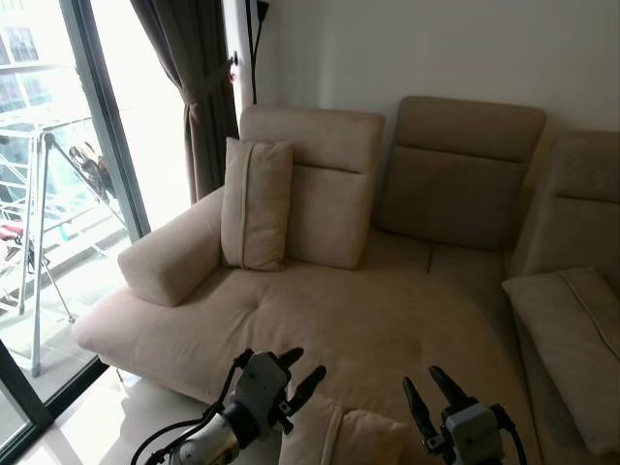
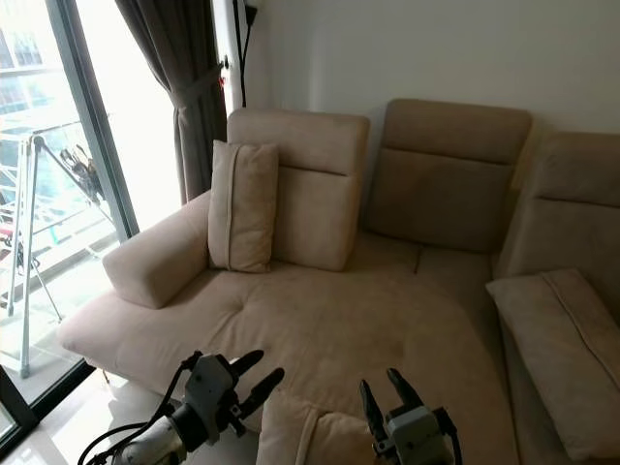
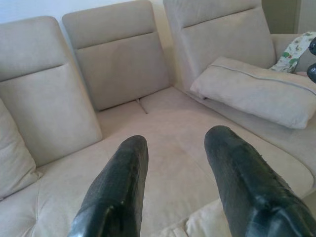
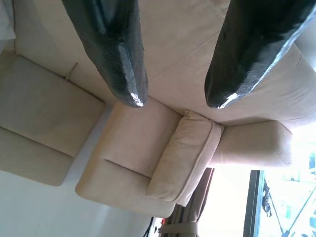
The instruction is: Move the pillow to the sofa from floor
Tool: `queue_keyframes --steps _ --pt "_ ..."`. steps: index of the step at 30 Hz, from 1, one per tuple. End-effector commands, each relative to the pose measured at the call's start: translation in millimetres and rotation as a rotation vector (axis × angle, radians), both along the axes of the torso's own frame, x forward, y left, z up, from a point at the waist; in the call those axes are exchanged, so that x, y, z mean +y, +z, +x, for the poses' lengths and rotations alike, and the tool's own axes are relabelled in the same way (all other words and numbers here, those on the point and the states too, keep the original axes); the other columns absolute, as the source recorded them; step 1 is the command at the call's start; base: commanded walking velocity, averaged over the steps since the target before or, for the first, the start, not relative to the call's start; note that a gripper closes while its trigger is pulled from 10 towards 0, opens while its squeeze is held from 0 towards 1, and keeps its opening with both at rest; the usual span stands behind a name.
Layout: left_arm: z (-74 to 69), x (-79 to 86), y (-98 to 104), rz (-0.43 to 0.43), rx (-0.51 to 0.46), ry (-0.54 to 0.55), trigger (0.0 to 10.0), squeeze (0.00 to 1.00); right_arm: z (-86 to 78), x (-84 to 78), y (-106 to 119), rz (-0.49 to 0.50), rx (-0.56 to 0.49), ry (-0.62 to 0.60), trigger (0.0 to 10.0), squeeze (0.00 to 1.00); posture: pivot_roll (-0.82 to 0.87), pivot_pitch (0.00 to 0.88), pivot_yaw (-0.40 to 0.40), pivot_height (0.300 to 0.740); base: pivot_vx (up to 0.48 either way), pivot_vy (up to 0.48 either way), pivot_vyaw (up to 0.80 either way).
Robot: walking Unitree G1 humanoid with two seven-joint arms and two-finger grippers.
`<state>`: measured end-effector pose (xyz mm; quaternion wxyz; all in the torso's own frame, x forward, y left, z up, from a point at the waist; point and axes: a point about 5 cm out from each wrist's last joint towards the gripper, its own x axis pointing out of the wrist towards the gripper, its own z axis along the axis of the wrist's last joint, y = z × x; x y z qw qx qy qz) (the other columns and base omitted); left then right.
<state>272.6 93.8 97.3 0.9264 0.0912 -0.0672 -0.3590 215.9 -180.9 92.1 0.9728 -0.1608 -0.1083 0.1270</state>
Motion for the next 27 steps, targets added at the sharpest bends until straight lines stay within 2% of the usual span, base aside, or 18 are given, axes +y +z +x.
queue_keyframes --steps 1,17,27 --pt "-0.5 0.0 -3.9 0.017 0.008 -0.002 10.0 0.00 -0.4 -0.1 -1.6 0.003 0.010 0.003 10.0 0.00 0.09 0.000 0.020 0.651 0.000 0.000 0.00" --pt "-0.4 -0.8 -4.0 0.009 0.000 0.010 10.0 0.00 1.0 4.0 3.8 0.005 0.002 0.009 10.0 0.00 0.09 0.000 0.019 0.601 0.000 0.000 0.00" --pt "-0.9 -0.4 -4.1 0.008 -0.004 0.015 10.0 0.00 0.5 5.5 4.6 0.013 0.006 0.010 10.0 0.00 0.09 0.000 0.021 0.551 0.000 0.000 0.00"
